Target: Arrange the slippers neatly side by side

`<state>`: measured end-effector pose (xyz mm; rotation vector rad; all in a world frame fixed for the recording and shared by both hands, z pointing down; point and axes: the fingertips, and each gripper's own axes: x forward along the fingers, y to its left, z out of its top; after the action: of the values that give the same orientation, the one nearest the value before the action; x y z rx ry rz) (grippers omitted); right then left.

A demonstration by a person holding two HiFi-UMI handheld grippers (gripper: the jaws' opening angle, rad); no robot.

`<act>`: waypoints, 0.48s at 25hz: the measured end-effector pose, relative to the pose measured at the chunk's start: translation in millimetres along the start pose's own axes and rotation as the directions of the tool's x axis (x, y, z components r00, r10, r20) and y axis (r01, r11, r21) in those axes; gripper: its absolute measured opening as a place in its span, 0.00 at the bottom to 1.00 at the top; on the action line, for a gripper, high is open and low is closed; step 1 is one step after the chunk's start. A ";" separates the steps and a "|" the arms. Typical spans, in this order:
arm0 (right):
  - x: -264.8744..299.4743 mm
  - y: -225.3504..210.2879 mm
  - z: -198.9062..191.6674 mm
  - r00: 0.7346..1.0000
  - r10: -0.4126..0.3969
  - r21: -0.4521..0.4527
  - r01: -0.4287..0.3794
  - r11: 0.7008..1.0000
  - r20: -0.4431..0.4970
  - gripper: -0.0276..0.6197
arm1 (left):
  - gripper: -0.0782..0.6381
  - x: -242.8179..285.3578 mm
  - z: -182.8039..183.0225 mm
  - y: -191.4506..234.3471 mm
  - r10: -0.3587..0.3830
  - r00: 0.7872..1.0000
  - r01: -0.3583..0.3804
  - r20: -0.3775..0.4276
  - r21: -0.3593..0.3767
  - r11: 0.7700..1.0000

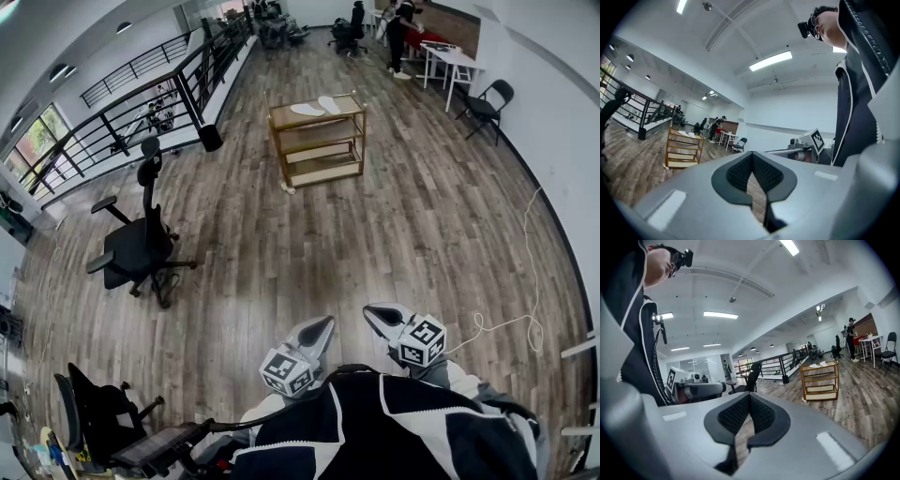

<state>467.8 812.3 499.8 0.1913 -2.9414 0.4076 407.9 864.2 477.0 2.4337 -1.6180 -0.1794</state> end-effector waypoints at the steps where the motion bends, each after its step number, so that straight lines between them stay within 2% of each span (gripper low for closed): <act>1: -1.5 0.4 0.0 1.000 -0.002 -0.001 0.002 1.000 0.003 0.05 | 0.13 3.3 0.9 -0.1 -0.006 1.000 0.006 -0.003 0.003 1.000; 7: -8.9 1.6 -1.8 1.000 -0.003 -0.004 0.003 1.000 0.012 0.05 | 0.13 16.5 1.1 -4.3 -0.031 0.999 0.032 -0.019 0.021 0.999; 12: -18.9 -3.9 -2.7 0.999 -0.042 0.009 0.042 0.999 0.022 0.05 | 0.13 25.2 -2.6 -10.8 -0.060 0.998 0.061 -0.034 0.022 0.998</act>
<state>487.2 811.2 500.0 0.2596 -2.9520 0.4151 427.9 845.3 477.3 2.4911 -1.5426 -0.1295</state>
